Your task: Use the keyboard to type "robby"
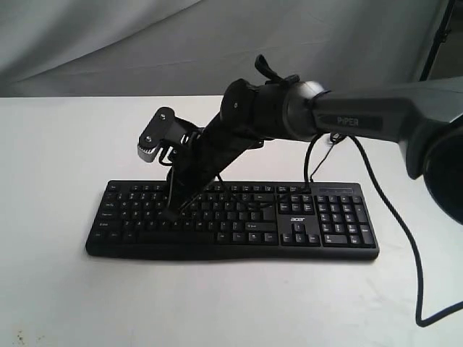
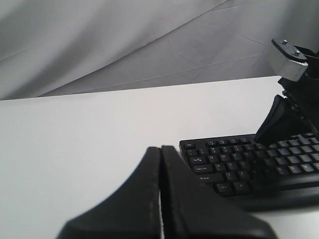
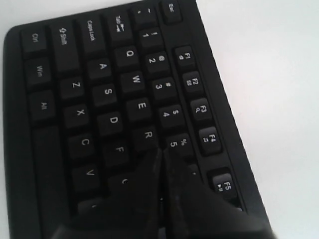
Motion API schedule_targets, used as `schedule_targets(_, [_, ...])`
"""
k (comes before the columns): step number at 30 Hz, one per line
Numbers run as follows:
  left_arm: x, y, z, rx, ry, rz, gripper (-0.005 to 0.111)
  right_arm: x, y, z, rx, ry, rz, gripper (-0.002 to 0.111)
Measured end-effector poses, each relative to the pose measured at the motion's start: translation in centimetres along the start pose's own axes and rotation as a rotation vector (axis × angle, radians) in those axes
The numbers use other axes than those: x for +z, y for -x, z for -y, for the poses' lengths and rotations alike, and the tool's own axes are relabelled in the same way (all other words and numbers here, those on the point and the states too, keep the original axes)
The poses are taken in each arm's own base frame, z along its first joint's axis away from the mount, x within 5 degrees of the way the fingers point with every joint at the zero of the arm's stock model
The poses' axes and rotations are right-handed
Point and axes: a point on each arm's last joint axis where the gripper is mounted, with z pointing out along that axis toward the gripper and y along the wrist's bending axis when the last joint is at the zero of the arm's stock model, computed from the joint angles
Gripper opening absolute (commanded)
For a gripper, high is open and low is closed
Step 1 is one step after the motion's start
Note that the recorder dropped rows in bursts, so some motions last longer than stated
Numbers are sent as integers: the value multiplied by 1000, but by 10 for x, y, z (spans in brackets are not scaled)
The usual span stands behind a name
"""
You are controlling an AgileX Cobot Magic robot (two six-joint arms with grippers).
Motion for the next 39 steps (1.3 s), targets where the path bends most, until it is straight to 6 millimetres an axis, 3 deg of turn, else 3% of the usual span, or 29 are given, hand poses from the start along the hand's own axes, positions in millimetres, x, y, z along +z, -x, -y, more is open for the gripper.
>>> schedule_targets(27, [0, 0, 0, 0, 0, 0, 0, 1, -8, 4, 11, 11, -41, 0])
schedule_targets(39, [0, 0, 0, 0, 0, 0, 0, 10, -14, 4, 17, 22, -61, 0])
